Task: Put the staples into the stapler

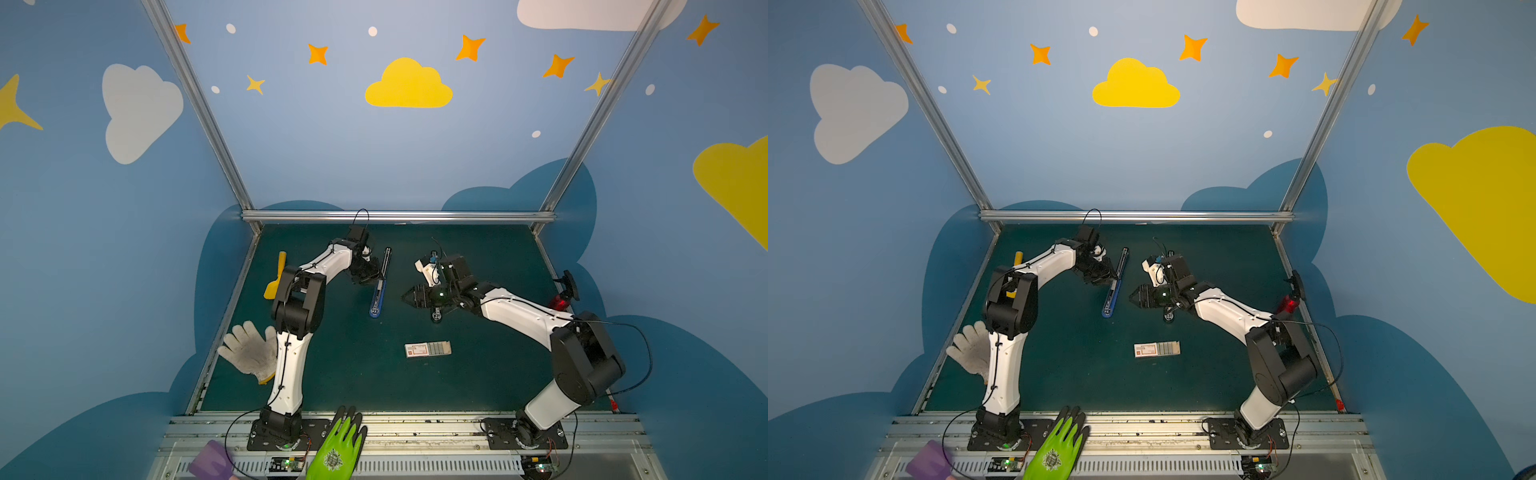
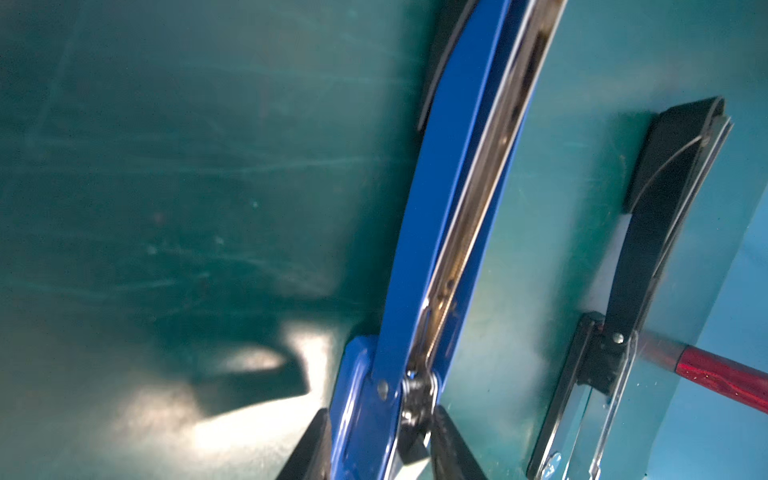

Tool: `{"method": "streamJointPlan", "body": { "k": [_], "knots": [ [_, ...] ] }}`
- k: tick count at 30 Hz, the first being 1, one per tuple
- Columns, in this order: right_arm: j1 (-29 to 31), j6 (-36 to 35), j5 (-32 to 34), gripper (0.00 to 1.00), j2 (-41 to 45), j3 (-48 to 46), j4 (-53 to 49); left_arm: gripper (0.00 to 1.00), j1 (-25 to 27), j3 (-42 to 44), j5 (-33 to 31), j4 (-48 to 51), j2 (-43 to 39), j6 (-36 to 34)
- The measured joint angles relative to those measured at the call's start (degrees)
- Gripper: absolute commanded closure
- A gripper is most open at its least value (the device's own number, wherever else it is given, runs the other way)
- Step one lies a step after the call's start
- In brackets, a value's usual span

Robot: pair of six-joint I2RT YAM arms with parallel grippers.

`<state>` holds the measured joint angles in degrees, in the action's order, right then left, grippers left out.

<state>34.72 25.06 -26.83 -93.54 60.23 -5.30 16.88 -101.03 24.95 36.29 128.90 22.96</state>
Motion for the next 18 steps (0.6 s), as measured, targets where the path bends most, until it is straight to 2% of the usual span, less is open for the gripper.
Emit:
{"method": "streamJointPlan", "body": {
  "k": [18],
  "knots": [
    [0.26, -0.02, 0.02, 0.44, 0.02, 0.00, 0.02, 0.64, 0.00, 5.42, -1.18, -1.73, -3.04, 0.15]
  ]
}}
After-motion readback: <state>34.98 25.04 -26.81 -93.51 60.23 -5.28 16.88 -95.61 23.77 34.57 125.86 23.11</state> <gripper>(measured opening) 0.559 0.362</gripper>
